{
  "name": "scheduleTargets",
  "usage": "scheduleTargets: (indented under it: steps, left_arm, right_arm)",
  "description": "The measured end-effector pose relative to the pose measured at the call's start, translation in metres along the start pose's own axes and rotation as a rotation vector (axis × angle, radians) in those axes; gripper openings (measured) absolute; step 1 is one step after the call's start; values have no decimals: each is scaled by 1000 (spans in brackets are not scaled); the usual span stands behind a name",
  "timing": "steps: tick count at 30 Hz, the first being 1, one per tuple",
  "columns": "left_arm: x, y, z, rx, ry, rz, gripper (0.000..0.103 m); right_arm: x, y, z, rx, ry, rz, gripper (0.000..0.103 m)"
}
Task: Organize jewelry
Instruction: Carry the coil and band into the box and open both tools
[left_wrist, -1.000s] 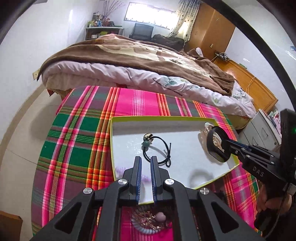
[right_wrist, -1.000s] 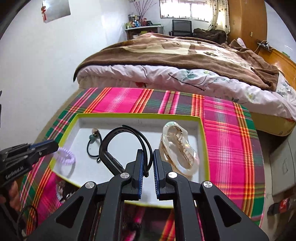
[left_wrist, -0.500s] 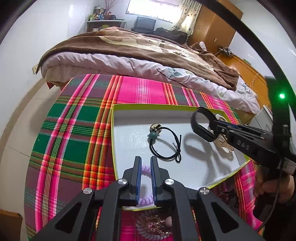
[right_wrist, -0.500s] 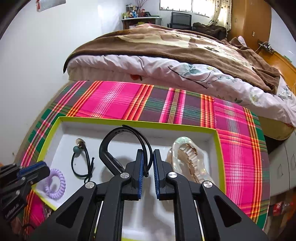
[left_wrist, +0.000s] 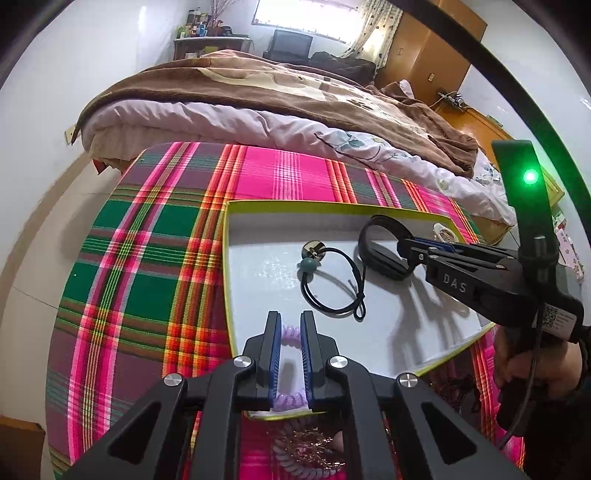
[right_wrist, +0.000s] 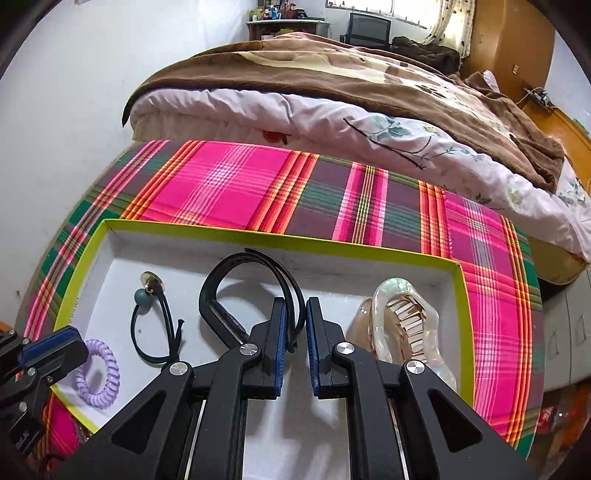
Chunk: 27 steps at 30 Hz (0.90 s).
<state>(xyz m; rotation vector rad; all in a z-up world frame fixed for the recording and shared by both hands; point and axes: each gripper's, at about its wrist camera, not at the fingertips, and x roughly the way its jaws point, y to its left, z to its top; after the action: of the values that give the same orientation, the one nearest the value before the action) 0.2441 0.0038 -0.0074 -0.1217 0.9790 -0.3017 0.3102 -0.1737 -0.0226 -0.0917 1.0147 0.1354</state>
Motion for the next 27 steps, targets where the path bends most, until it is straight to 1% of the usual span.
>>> scheduleTargets:
  steps: [2, 6, 7, 11, 12, 13, 15, 20, 23, 25, 26, 27]
  left_arm:
    - [1, -1, 0, 3, 3, 6, 11]
    - [-1, -1, 0, -1, -3, -2, 26]
    - [-2, 0, -1, -2, -5, -1, 28]
    - [-5, -1, -2, 0, -8, 4, 29]
    - [-6, -1, -3, 2, -9, 4, 32]
    - [-7, -1, -3, 1, -9, 5, 37]
    - [-9, -2, -3, 2, -15, 7, 42]
    - [-14, -2, -4, 2, -23, 3, 43]
    - [-17, -2, -5, 1, -26, 4, 47]
    - [-20, -2, -6, 3, -31, 0, 49]
    - [-22, -2, -6, 2, -34, -1, 49]
    - [-24, -2, -7, 2, -36, -1, 49]
  right_arm:
    - [1, 0, 0, 0, 2, -6, 11]
    - [2, 1, 1, -7, 4, -16, 11]
    - [2, 2, 1, -9, 5, -18, 11]
    - [1, 2, 1, -10, 1, -18, 11]
    - [1, 2, 1, -11, 1, -18, 11]
    - [1, 2, 1, -10, 2, -18, 11]
    - [0, 2, 0, -9, 0, -18, 12]
    - [-5, 2, -1, -4, -16, -8, 15]
    - [-9, 1, -1, -1, -27, 2, 16]
    - [-13, 2, -2, -1, -40, 8, 18]
    - [-15, 2, -3, -1, -45, 14, 23]
    - [-17, 2, -3, 1, -49, 20, 31]
